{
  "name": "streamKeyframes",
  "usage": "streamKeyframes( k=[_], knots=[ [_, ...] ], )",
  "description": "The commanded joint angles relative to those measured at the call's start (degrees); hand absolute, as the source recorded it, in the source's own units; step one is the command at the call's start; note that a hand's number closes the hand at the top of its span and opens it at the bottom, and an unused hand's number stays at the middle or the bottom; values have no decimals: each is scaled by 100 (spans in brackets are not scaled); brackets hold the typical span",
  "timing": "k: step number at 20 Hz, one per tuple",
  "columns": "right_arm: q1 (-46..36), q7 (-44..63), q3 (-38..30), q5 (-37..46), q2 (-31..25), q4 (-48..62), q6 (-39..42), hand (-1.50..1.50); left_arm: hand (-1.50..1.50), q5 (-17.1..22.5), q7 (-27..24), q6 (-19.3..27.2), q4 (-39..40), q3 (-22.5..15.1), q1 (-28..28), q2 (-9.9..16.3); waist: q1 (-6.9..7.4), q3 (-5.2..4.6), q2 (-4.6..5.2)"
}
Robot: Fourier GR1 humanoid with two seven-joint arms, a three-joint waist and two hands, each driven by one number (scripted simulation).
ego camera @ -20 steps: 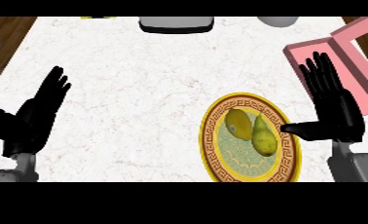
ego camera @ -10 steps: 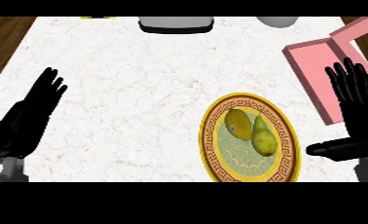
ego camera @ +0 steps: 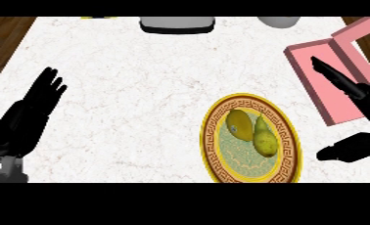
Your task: Pick the lemon from the plate and place it in the cardboard box
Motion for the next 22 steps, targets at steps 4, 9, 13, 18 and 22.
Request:
streamKeyframes(
  k=[4,9,13,18,22],
  knots=[
    [-704,1830,658,380,-21,-516,549,-150,0,-284,-153,59,266,-56,-148,-236,12,7,23],
    [-952,2866,741,69,368,-641,1006,-150,0,-224,-99,-160,-120,88,263,-218,49,11,11],
    [-849,2535,589,524,562,-128,1357,-150,0,-197,67,-252,-143,340,77,-303,16,15,14],
    [-608,2596,390,869,713,-369,1746,-150,0,-462,222,-275,-113,275,26,-577,-15,14,12],
    [-396,2845,587,1245,1170,-638,1652,-150,0,-467,465,-298,-690,446,369,-550,-3,15,4]
  ],
)
